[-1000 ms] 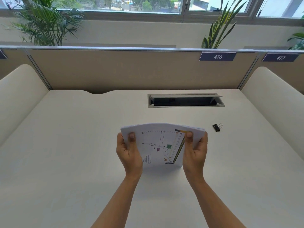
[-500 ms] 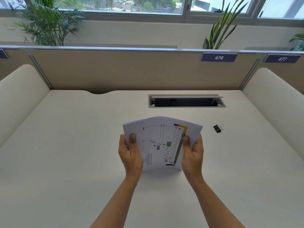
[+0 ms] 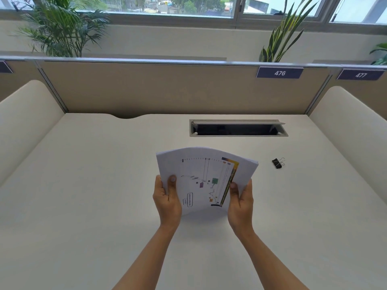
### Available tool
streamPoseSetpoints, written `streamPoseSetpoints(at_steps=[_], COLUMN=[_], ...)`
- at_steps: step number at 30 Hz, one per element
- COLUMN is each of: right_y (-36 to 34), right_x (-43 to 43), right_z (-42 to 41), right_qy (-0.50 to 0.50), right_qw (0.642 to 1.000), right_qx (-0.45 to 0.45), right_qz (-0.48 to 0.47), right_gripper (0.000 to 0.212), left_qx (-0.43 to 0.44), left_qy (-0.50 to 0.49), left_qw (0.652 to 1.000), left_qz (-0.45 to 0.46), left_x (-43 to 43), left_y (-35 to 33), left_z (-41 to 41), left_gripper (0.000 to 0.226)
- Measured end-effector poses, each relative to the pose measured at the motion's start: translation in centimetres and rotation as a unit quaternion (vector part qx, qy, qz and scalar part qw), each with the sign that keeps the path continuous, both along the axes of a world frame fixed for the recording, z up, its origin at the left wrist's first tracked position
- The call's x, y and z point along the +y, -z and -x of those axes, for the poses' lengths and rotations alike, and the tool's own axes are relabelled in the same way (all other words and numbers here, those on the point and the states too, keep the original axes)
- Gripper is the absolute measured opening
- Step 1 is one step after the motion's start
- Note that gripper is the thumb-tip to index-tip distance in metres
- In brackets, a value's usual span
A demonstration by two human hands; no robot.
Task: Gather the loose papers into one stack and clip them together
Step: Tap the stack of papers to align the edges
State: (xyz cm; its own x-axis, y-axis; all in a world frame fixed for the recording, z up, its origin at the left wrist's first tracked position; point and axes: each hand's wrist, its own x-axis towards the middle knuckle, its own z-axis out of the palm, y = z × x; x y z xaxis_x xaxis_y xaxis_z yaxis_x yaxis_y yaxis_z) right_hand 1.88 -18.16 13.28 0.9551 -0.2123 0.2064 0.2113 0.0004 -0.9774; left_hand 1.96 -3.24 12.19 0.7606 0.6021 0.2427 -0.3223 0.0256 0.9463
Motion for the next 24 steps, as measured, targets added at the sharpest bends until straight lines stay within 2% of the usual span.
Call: streamPoseSetpoints(at_steps=[2, 4, 5, 7, 10, 12, 14, 17, 21, 24], right_y=[0.8, 1.6, 2.1, 3.0, 4.0, 4.2, 4.2, 4.7, 6.1, 7.6], right_x=[-0.1, -0.4, -0.6, -0.9, -1.5, -2.0, -2.4, -3.3, -4.3, -4.8], right_z=[0.0, 0.1, 0.1, 0.3, 0.3, -0.1, -0.6, -1.3, -1.5, -1.7], right_qy=[-0.001, -0.009, -0.013, -0.019, -0.012, -0.009, -0.014, -0.044, -0.046, -0.046], right_qw=[1.000, 0.999, 0.999, 0.997, 0.995, 0.992, 0.989, 0.978, 0.960, 0.946], right_qx=[0.006, 0.014, 0.017, 0.026, 0.026, 0.018, 0.027, 0.072, 0.161, 0.202], right_qz=[0.012, 0.030, 0.044, 0.069, 0.099, 0.123, 0.144, 0.189, 0.225, 0.248], right_gripper=[0.035, 0.042, 0.045, 0.042, 0.038, 0.032, 0.024, 0.010, 0.012, 0.015], left_qx=[0.013, 0.027, 0.031, 0.041, 0.048, 0.046, 0.057, 0.112, 0.218, 0.264], left_qy=[-0.002, 0.003, 0.002, -0.003, 0.009, 0.008, 0.013, 0.036, 0.068, 0.076], left_qw=[1.000, 0.998, 0.997, 0.993, 0.985, 0.974, 0.960, 0.943, 0.893, 0.865], left_qz=[-0.024, -0.051, -0.068, -0.114, -0.167, -0.221, -0.273, -0.310, -0.387, -0.420], left_x=[0.1, 0.1, 0.2, 0.6, 1.5, 2.1, 2.7, 3.3, 3.6, 3.6], left_y=[0.7, 1.4, 1.6, 2.2, 3.0, 3.5, 3.7, 4.8, 7.3, 8.8], left_z=[0.0, 0.1, 0.1, 0.2, -0.1, -0.7, -1.3, -2.1, -2.4, -2.6], left_gripper=[0.034, 0.008, 0.006, 0.014, 0.008, 0.027, 0.037, 0.029, 0.030, 0.035])
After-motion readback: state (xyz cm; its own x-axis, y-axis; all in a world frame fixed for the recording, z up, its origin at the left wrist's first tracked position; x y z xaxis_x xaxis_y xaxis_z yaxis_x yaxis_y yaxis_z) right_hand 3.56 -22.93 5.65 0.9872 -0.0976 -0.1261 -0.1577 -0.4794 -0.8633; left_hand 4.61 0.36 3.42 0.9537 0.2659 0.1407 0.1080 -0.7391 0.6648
